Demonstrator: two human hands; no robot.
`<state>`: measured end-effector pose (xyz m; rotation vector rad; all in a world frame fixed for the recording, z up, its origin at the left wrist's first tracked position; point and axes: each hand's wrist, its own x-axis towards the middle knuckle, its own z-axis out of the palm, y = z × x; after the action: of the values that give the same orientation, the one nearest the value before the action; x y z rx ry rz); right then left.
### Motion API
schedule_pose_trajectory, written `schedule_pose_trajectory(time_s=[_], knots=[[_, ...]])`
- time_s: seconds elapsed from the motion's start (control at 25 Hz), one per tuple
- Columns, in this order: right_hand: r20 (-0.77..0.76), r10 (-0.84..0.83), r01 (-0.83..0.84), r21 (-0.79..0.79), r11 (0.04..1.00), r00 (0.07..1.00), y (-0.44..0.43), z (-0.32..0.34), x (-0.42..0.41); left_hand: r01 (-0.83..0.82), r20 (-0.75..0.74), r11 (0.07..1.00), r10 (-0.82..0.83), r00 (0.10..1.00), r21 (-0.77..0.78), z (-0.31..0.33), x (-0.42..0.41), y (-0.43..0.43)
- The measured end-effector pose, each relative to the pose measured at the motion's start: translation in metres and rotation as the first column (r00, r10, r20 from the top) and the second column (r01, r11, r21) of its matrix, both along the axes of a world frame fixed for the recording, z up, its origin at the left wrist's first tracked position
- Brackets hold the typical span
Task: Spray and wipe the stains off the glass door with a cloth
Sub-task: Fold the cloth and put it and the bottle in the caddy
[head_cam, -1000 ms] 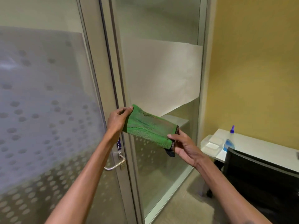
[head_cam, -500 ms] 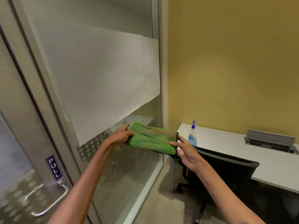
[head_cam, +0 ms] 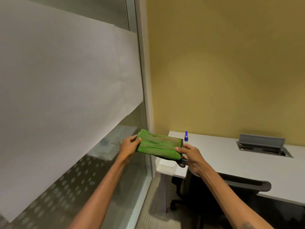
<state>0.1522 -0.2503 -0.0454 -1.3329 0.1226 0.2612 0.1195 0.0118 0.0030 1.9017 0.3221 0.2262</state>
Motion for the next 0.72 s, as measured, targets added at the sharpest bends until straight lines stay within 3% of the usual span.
schedule_pose_trajectory(time_s=[0.16,0.44,0.72], knots=[[-0.064,-0.053,0.053,-0.002,0.999,0.997,-0.005,-0.024,0.049,0.069,-0.09,0.997,-0.072,0.993,-0.034,-0.027,0.067,-0.006],[-0.148,-0.185,0.164,-0.146,0.976,0.972,-0.025,-0.064,0.122,-0.063,-0.113,0.997,0.067,0.991,0.038,-0.084,0.145,-0.033],[-0.167,-0.167,0.124,-0.238,0.963,0.972,-0.043,-0.105,0.208,-0.046,-0.222,0.986,0.081,0.972,0.158,-0.126,0.223,-0.062]])
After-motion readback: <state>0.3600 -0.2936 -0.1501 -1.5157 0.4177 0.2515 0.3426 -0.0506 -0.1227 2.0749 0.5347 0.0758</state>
